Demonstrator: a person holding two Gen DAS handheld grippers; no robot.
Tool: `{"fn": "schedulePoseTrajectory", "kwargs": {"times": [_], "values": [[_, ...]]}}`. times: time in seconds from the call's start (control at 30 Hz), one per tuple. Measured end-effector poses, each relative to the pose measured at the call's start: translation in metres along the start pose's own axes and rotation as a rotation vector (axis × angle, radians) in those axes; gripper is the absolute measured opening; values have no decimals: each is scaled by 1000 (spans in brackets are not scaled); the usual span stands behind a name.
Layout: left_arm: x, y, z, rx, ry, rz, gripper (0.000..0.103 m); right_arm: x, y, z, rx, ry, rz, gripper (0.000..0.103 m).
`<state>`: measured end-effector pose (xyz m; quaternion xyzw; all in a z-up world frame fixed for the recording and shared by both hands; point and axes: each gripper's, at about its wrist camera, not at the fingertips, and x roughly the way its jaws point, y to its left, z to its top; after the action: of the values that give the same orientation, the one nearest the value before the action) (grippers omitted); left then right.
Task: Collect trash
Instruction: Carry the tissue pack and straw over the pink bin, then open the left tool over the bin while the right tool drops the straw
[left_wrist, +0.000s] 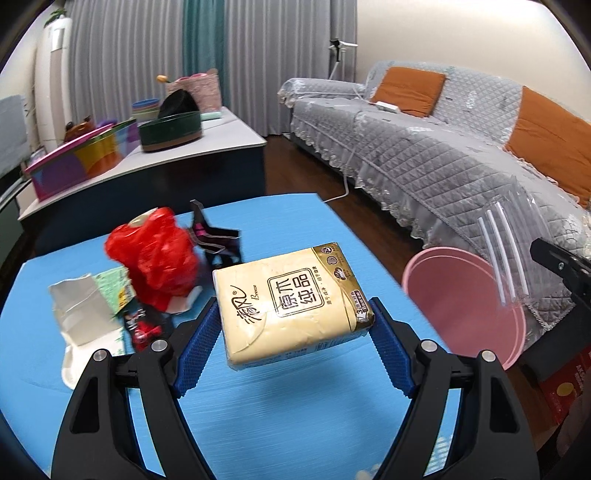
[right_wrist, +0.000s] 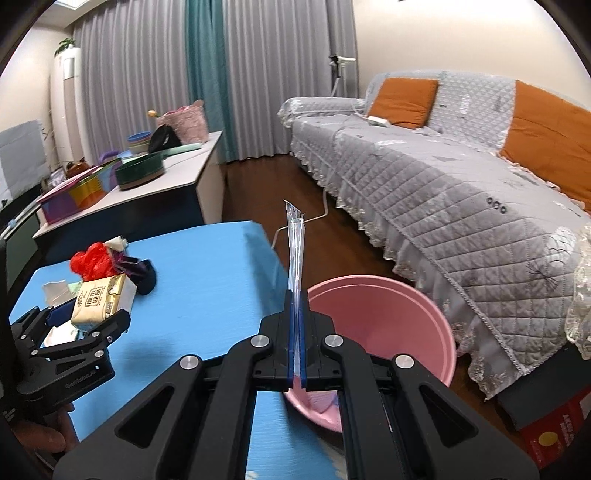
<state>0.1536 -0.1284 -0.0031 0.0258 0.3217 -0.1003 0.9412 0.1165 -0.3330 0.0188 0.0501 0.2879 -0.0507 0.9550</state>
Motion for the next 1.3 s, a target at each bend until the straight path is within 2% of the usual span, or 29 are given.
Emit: {"fn": "schedulePoseTrajectory", "kwargs": {"times": [0.23, 0.63, 1.07, 1.3], "values": [[3, -24, 9, 28, -22, -56, 76, 3, -33, 0, 43, 7, -53, 2], [22, -61, 17, 64, -9, -140, 76, 8, -60, -1, 60, 13, -110, 2], [46, -105, 23, 133, 27, -248, 76, 14, -82, 1, 96, 24, -138, 2], [56, -117, 24, 155, 48, -274, 76, 19, -90, 1, 101, 37, -144, 2]]}}
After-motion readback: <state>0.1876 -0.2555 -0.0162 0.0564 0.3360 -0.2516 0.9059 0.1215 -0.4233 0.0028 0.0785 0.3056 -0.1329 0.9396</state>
